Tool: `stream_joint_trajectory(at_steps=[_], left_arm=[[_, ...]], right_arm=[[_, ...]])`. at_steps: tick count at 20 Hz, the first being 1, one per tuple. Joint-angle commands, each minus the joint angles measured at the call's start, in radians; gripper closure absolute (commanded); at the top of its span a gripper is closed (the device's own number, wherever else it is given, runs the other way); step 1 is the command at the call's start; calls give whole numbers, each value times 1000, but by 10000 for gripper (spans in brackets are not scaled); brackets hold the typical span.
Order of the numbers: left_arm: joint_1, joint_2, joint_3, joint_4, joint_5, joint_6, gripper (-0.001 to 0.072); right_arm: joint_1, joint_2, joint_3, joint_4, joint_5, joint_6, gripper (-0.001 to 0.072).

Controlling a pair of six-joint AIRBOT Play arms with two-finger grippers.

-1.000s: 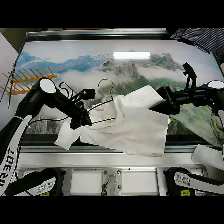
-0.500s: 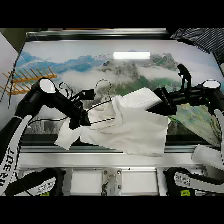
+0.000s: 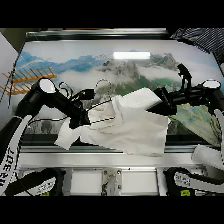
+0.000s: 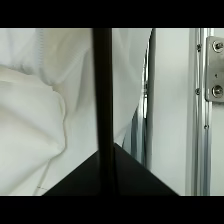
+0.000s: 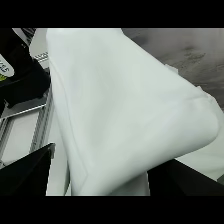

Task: Fold the clothes and pants, and hang the long-sleeved shirts on hangers.

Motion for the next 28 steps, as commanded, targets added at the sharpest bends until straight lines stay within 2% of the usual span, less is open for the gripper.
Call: stream_joint_trajectory(at_steps=[1, 3, 4, 6, 18, 19, 20, 21, 26, 27, 28], left_arm=[[0, 0, 1, -3, 1, 0, 698], [0, 0, 1, -3, 1, 0, 698], [0, 0, 1, -3, 1, 0, 698], [0, 0, 1, -3, 1, 0, 698], [0, 0, 1, 6, 3, 0, 696], [0, 0, 1, 6, 0, 0, 630], [0, 0, 1, 6, 1, -14, 385], [1, 0, 1, 6, 10, -61, 290], [64, 0, 1, -7, 10, -294, 274], [85, 0, 1, -10, 4, -331, 107], [106, 0, 1, -22, 5, -389, -5]], right_arm=[[0, -1, -1, 2, -1, 0, 81], [0, -1, -1, 2, -3, 0, 85], [0, -1, -1, 2, -3, 0, 183], [0, -1, -1, 2, -2, 0, 696], [0, -1, -1, 2, -29, -4, 692], [0, -1, -1, 2, -35, -4, 693], [0, -1, -1, 2, -42, -4, 693], [0, -1, -1, 3, -45, -4, 693], [0, -1, -1, 2, -46, -3, 695], [0, -1, -1, 2, -45, -3, 695], [0, -1, -1, 2, -49, -3, 695]])
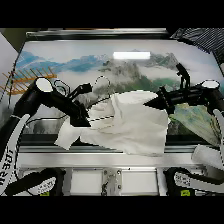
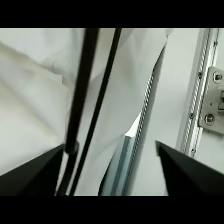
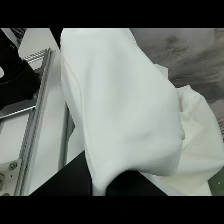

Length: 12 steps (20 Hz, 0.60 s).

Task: Fold the clothes and pants, and hang the long-sleeved shirts on hangers.

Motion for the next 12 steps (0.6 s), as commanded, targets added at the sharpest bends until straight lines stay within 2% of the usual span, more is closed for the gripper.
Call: stream_joint_trajectory(at_steps=[1, 6, 9, 11, 12], left_arm=[[71, 0, 0, -37, -6, -203, -5], [212, 9, 0, -171, 39, -348, -3], [297, 84, 0, -178, 131, -420, -2], [352, 159, -2, -167, 206, -566, -2], [377, 200, -12, -159, 242, -644, 24]], right_arm=[[-1, 0, 0, 0, -7, 0, 695], [-1, 1, 1, 0, -37, 0, 696], [-1, 11, 1, 1, -64, 0, 695], [-1, 31, 1, 5, -104, 0, 695], [-1, 42, 1, 18, -117, 0, 695]])
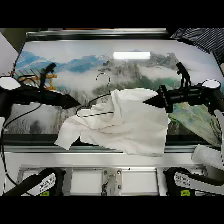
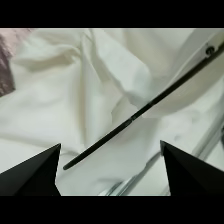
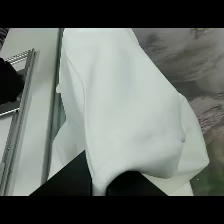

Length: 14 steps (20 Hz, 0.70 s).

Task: Fold the clothes and pants, and hang the long-sleeved shirts on hangers.

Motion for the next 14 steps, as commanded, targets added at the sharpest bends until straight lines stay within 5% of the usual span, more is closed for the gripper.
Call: stream_joint_trajectory(at_steps=[1, 8, 14], left_arm=[[85, 130, -34, 21, 140, -242, 93], [-106, 303, -372, 79, 409, -517, 109], [-412, 150, -349, -50, 716, -543, 109]], right_arm=[[-1, 34, 1, 40, -64, 0, 696], [0, 106, 1, 95, -167, 0, 696], [0, 106, 1, 95, -166, 5, 695]])
